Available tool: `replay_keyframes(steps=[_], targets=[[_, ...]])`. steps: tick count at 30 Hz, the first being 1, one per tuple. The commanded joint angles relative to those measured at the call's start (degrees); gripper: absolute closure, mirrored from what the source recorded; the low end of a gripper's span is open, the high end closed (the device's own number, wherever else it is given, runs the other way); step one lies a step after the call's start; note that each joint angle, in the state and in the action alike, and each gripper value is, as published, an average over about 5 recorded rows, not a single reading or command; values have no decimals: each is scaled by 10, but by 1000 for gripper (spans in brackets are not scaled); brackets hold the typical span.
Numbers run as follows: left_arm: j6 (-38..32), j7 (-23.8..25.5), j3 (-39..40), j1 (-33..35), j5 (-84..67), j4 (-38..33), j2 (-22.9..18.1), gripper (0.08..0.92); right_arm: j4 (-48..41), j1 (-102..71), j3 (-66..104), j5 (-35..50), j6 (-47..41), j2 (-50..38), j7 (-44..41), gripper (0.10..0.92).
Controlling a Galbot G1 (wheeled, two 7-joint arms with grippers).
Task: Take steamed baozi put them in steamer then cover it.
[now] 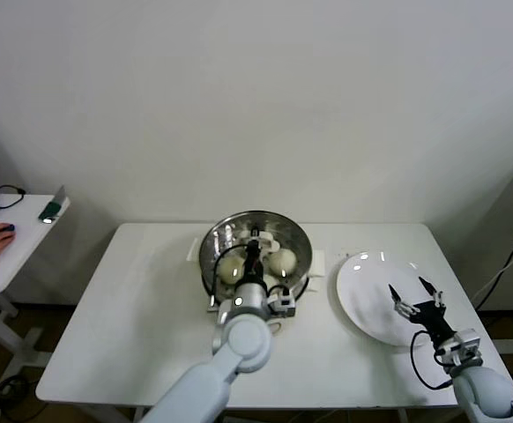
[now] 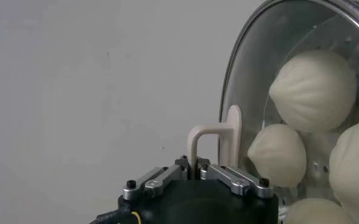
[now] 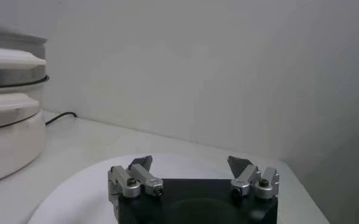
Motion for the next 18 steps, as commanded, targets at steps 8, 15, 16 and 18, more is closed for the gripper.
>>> replay_keyframes(steps=[8, 15, 16, 18], targets=[[28, 13, -10, 24, -14, -66, 21, 736, 17, -4, 4, -5, -50, -3, 3, 203], [28, 14, -31, 74, -33, -160, 66, 536, 29, -2, 7, -6, -95, -9, 0, 203], [28, 14, -34, 83, -35, -173, 70, 510, 29, -1, 7, -8, -98, -9, -1, 203], [28, 13, -40, 100, -40, -198, 78, 450, 30, 0, 7, -12, -103, -9, -2, 203]])
